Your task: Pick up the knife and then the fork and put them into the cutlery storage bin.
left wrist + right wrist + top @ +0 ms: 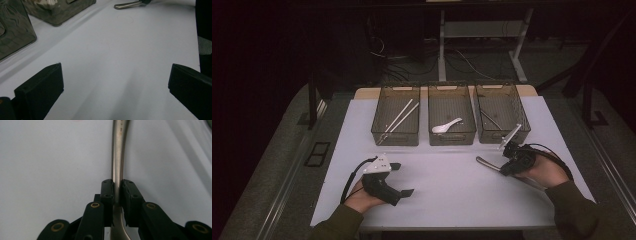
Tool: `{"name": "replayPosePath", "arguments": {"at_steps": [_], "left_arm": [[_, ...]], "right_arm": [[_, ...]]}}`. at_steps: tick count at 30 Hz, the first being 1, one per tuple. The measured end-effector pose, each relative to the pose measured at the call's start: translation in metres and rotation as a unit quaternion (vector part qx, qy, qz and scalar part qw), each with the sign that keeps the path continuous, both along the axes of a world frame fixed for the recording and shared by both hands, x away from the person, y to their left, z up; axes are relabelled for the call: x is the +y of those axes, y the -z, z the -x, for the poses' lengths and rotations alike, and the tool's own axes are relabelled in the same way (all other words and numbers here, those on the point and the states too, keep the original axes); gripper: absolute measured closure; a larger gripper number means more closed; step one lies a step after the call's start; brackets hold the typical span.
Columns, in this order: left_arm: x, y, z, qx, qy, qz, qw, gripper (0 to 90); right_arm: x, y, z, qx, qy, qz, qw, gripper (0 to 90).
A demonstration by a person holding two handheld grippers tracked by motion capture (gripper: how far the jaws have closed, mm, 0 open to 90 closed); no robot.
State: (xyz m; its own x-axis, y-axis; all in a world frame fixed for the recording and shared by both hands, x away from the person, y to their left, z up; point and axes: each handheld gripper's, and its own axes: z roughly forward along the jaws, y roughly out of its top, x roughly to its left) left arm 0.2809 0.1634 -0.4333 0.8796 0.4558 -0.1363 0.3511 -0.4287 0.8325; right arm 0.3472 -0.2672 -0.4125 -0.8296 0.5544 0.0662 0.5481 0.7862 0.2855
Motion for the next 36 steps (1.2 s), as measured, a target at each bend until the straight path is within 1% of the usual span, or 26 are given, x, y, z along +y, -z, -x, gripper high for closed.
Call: {"name": "replayPosePath", "arguments": {"at_steps": [3,4,5,7,10,12,14,15,18,20,21,22,23,26,30,32,34,35,36], "left_arm": [[0.0,0.0,0.0,0.001,-0.001,0.0,1.0,0.0],[0.0,0.0,0.0,0.001,0.0,0.001,1.0,0.0],[0.0,0.0,0.0,0.0,0.0,0.0,1.0,0.0],[0.0,0.0,0.0,0.0,0.0,0.0,1.0,0.0],[0.0,0.0,0.0,0.0,-0.001,0.001,1.0,0.0],[0.0,0.0,0.0,0.001,-0.001,0.0,1.0,0.0],[0.0,0.0,0.0,0.001,-0.001,0.0,1.0,0.0],[0.0,0.0,0.0,0.001,-0.001,0.0,1.0,0.0],[0.0,0.0,-0.001,0.001,-0.002,-0.001,1.0,0.0],[0.0,0.0,0.0,0.0,-0.002,0.001,1.0,0.0],[0.0,-0.001,0.0,0.0,-0.002,0.0,1.0,0.0],[0.0,-0.001,0.0,0.0,-0.002,0.0,1.0,0.0],[0.0,0.0,0.0,0.0,-0.002,0.0,1.0,0.0],[0.0,0.0,0.0,0.0,-0.002,0.001,1.0,0.0],[0.0,0.0,0.0,0.0,-0.002,0.0,1.0,0.0],[0.0,0.0,0.0,0.0,-0.003,0.001,1.0,0.0],[0.0,0.0,-0.001,0.001,-0.003,0.001,1.0,0.0],[0.0,0.0,-0.001,0.001,-0.003,0.001,1.0,0.0],[0.0,0.0,-0.001,0.002,-0.002,0.001,1.0,0.0]], "right_arm": [[-0.003,-0.004,0.002,0.0,0.009,-0.005,0.9999,79.5],[-0.005,-0.005,0.001,-0.001,0.006,-0.002,1.0,79.5],[-0.005,-0.005,0.002,-0.005,0.011,-0.004,0.9999,79.5],[-0.008,-0.007,0.002,-0.004,0.017,-0.007,0.9998,79.5],[-0.013,-0.013,0.003,-0.012,0.021,-0.012,0.9996,79.4],[-0.016,-0.02,0.004,-0.016,0.03,-0.023,0.9992,79.4],[-0.021,-0.027,0.006,-0.025,0.033,-0.033,0.9986,79.4],[-0.024,-0.031,0.006,-0.025,0.035,-0.038,0.9984,79.4],[-0.029,-0.043,0.008,-0.036,0.04,-0.052,0.9972,79.4],[-0.034,-0.053,0.008,-0.048,0.044,-0.057,0.9962,79.4],[-0.035,-0.056,0.007,-0.049,0.048,-0.061,0.9958,79.3],[-0.038,-0.062,0.006,-0.057,0.052,-0.067,0.9947,79.4],[-0.04,-0.066,0.004,-0.06,0.056,-0.069,0.9943,79.4],[-0.046,-0.078,-0.004,-0.072,0.071,-0.067,0.9927,79.4],[-0.05,-0.09,-0.022,-0.083,0.092,-0.065,0.9902,79.3],[-0.051,-0.095,-0.034,-0.088,0.109,-0.067,0.9879,79.3],[-0.052,-0.096,-0.044,-0.09,0.121,-0.067,0.9863,79.3],[-0.051,-0.096,-0.052,-0.089,0.127,-0.061,0.986,79.3],[-0.05,-0.095,-0.058,-0.092,0.136,-0.059,0.9847,79.3]]}}
